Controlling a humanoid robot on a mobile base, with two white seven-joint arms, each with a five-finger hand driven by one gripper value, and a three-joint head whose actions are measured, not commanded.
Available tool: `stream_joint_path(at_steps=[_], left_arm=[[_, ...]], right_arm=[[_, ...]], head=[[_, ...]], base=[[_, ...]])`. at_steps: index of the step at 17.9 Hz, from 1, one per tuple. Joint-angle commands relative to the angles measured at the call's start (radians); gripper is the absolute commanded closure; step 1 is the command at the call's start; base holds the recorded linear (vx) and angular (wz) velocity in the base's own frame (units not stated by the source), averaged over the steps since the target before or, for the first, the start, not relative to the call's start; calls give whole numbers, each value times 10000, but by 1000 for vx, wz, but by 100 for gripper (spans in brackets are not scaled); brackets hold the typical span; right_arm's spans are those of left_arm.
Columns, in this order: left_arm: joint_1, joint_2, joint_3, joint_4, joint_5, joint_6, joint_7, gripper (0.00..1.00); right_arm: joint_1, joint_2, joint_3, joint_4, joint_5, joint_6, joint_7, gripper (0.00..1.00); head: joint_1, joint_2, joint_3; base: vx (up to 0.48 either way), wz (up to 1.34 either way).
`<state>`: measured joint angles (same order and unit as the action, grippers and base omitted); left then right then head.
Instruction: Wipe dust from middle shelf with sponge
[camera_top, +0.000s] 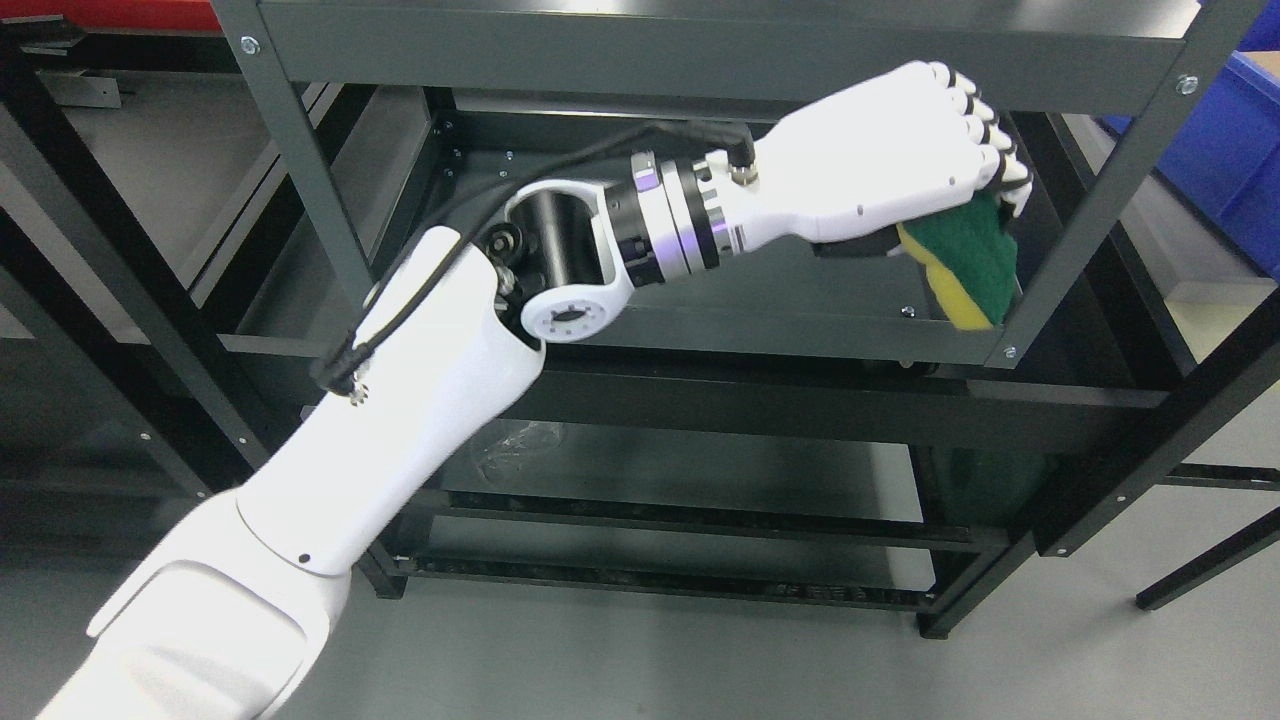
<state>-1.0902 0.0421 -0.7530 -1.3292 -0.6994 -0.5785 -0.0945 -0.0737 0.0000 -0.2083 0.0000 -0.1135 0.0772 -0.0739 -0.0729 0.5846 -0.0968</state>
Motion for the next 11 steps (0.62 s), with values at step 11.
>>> stream_joint_path(at_steps=[11], left_arm=[[6560,-246,5624,-1233,6700,3420,2034,100]], right_arm=[[0,-175,12,-174,0,-5,2,0]], head=[[0,0,0]], base=[[0,0]])
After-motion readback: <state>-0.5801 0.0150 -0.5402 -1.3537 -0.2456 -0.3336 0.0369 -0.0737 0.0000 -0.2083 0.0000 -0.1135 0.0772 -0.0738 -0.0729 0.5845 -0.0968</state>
